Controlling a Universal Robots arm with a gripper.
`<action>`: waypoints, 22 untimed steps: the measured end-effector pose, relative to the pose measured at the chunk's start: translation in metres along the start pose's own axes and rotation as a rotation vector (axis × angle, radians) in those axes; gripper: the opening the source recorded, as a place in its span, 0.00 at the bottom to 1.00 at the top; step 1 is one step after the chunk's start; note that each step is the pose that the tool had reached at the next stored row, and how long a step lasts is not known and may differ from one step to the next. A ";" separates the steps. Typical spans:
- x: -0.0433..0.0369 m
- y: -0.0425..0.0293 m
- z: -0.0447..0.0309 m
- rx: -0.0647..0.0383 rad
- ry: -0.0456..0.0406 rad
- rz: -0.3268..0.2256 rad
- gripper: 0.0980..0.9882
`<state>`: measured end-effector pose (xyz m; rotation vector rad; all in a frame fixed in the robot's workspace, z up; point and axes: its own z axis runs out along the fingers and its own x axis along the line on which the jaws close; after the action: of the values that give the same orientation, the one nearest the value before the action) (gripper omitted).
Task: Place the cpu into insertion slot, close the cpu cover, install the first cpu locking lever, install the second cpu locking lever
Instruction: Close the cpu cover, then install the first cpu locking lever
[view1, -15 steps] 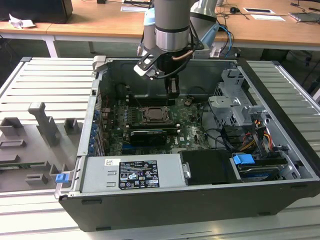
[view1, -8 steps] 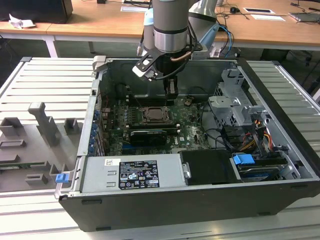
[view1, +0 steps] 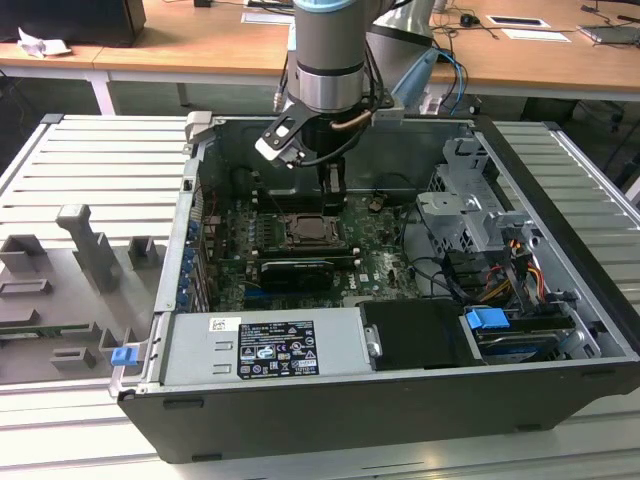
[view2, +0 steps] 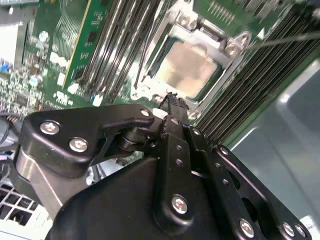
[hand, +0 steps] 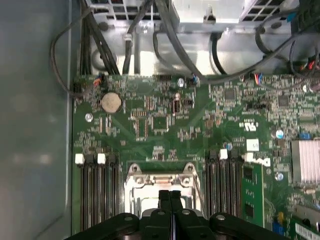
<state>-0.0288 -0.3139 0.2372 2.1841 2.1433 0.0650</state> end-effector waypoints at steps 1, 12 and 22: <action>-0.0001 -0.0050 0.0001 0.002 -0.0001 0.000 0.01; -0.0002 -0.0218 -0.0002 0.002 0.0002 -0.001 0.01; -0.0005 -0.0221 -0.0110 0.002 -0.0005 -0.001 0.01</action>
<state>-0.0517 -0.3137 0.2462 2.1844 2.1451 0.0618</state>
